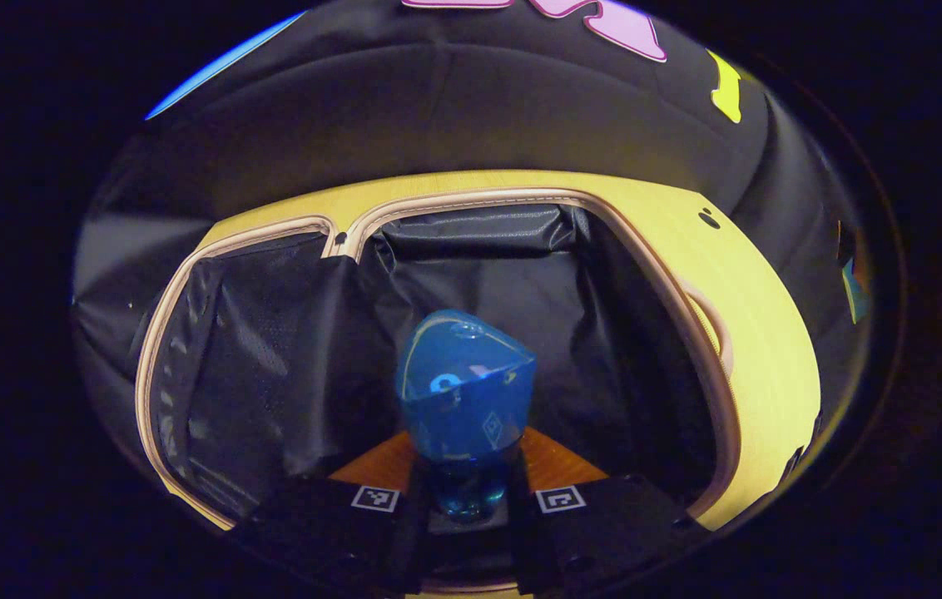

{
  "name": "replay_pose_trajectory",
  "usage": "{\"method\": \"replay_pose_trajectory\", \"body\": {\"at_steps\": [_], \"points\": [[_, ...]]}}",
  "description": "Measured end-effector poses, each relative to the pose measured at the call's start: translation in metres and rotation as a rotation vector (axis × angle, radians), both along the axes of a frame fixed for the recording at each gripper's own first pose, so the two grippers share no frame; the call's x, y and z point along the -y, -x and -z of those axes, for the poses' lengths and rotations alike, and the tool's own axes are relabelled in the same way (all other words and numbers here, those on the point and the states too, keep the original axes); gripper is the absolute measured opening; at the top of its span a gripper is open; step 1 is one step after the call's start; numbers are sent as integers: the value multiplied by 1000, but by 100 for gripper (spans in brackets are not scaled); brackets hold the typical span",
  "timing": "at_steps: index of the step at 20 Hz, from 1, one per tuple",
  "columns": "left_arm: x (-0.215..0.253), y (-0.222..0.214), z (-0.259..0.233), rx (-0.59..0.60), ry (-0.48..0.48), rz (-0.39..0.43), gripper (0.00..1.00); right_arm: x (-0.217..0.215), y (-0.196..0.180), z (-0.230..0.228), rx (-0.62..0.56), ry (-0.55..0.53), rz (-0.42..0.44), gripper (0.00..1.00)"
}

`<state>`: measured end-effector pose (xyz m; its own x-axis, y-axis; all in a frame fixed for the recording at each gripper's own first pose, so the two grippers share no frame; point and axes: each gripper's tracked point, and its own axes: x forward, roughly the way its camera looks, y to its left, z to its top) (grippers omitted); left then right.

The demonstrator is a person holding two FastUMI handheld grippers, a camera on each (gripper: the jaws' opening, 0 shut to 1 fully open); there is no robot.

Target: First open the suitcase, pack the skin care products into it, and then close the suitcase.

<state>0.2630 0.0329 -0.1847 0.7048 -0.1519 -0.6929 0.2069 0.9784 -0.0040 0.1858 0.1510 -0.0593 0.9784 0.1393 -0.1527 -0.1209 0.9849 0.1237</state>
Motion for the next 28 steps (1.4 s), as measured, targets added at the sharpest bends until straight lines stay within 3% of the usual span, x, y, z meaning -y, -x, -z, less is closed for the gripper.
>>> {"method": "replay_pose_trajectory", "body": {"at_steps": [3,5,6,10,11,13,17,19,20,21,23,28], "points": [[-4,-11,15,-151,-56,-4,45,11,-11,4,-41,-41,35,42],[-2,-16,12,-169,-47,-16,48,14,-13,9,-70,-49,43,42],[-2,-18,13,-177,-42,-27,41,16,-13,13,-93,-52,43,42],[-2,-17,10,-184,-31,-69,51,5,-12,32,-183,-64,12,42],[1,-17,9,-172,-8,-73,48,-3,-10,36,-204,-65,-16,42],[2,-14,-10,-92,48,-91,59,-14,-10,36,-215,-40,-49,43],[-11,15,-87,173,133,-133,65,-42,-25,57,-311,-68,-106,42],[-12,46,-119,256,156,-107,66,-58,-39,69,-344,-58,-125,43],[-12,60,-131,305,189,-97,78,-62,-44,79,-358,-24,-126,42],[-14,70,-140,346,215,-107,71,-65,-46,91,-395,-2,-133,42],[-19,90,-149,392,245,-141,71,-71,-50,116,-475,33,-130,42],[-25,132,-154,459,71,-82,72,-76,-43,143,-606,63,-123,42]]}}
